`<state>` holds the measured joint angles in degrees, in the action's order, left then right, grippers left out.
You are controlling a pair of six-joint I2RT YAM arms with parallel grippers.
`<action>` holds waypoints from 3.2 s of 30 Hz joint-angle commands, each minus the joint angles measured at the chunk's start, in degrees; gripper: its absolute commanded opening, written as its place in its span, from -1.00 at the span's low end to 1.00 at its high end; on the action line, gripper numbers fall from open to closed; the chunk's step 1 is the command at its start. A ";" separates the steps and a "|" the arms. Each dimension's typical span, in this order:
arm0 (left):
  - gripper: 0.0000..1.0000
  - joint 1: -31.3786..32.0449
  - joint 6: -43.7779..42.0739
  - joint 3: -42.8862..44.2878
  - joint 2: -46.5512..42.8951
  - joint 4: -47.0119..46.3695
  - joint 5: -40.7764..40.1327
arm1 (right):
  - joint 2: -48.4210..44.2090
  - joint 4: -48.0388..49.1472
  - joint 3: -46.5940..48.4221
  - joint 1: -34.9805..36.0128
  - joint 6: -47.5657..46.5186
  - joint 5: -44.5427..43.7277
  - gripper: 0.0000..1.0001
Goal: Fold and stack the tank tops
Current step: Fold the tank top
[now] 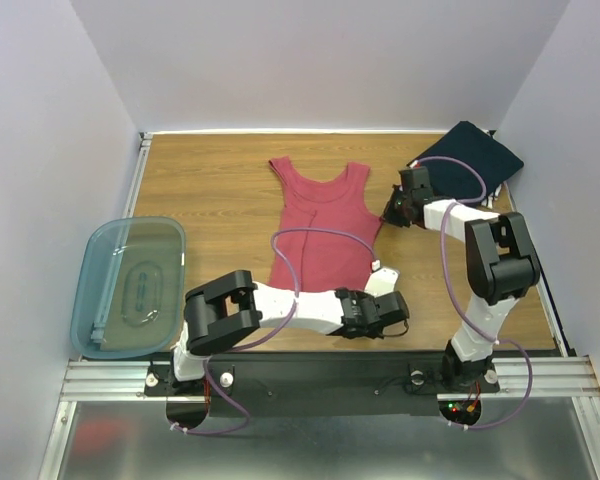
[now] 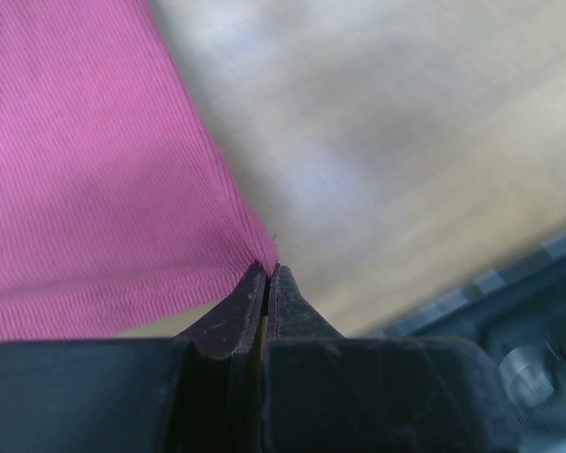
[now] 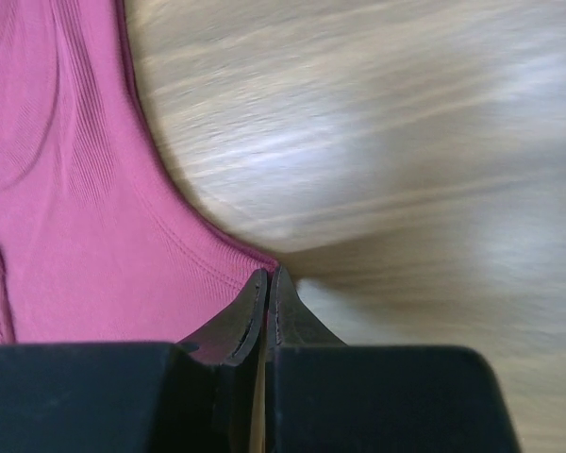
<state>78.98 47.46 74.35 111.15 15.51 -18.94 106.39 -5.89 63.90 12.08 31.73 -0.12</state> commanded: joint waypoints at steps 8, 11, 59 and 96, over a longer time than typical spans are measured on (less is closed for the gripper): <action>-1.00 2.76 1.31 -10.09 -15.08 -10.06 8.22 | -9.18 -0.79 -3.43 -3.73 -0.52 -2.17 -0.99; -1.00 2.67 2.37 -11.68 -16.67 -10.15 7.08 | -9.80 -1.05 -3.34 -3.73 -0.61 -0.77 -0.99; -1.00 -6.65 19.42 -39.10 -36.36 -5.84 2.24 | 9.80 -2.46 19.16 12.80 5.10 -2.60 -0.93; -0.80 -22.91 -9.49 -23.37 -27.93 -11.46 6.36 | 6.72 -6.59 16.34 14.38 -0.61 -14.91 -0.36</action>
<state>55.77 42.00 48.69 79.94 7.18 -15.31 111.44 -11.88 76.27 27.16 32.62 -11.31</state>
